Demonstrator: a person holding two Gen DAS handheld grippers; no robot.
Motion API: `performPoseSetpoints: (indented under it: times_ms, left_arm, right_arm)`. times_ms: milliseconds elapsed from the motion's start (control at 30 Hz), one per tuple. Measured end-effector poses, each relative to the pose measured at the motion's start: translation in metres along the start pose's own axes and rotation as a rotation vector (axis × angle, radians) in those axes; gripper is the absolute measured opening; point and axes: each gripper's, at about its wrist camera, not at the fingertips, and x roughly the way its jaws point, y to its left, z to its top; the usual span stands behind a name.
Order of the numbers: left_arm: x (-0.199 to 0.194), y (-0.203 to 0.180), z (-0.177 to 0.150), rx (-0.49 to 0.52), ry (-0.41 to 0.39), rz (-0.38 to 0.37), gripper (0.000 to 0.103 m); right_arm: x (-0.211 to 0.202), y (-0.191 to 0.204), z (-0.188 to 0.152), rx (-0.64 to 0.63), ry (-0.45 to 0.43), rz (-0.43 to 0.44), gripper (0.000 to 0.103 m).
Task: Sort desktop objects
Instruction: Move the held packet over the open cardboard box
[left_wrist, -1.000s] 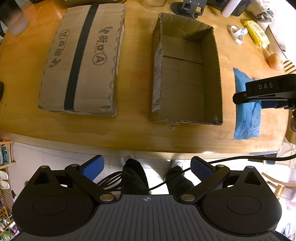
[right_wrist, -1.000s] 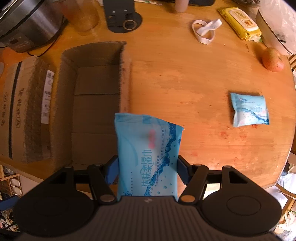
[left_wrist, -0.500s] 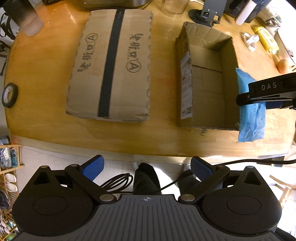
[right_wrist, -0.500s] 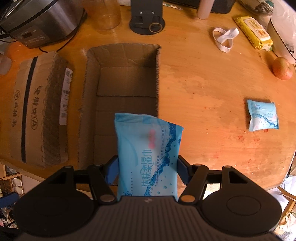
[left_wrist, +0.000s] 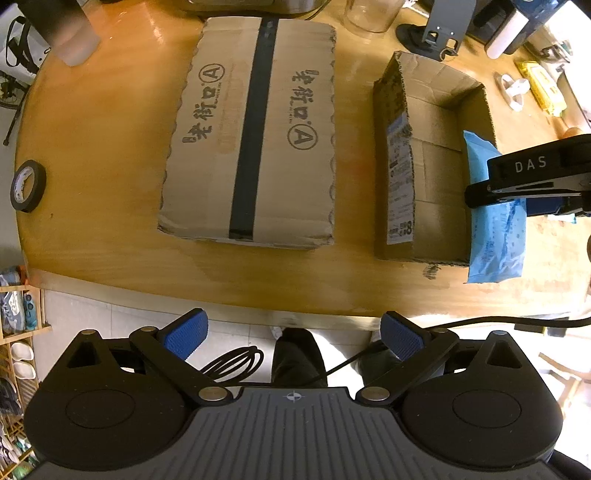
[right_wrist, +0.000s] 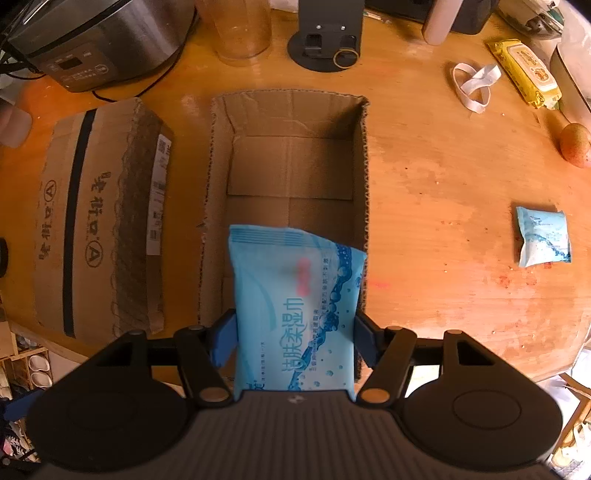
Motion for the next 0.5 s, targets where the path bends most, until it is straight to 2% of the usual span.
performPoseSetpoints:
  times_ms: [500]
  left_arm:
    - [0.001, 0.011, 0.001, 0.006, 0.001, 0.028, 0.103]
  right_arm:
    - [0.003, 0.017, -0.001, 0.004, 0.000, 0.015, 0.068]
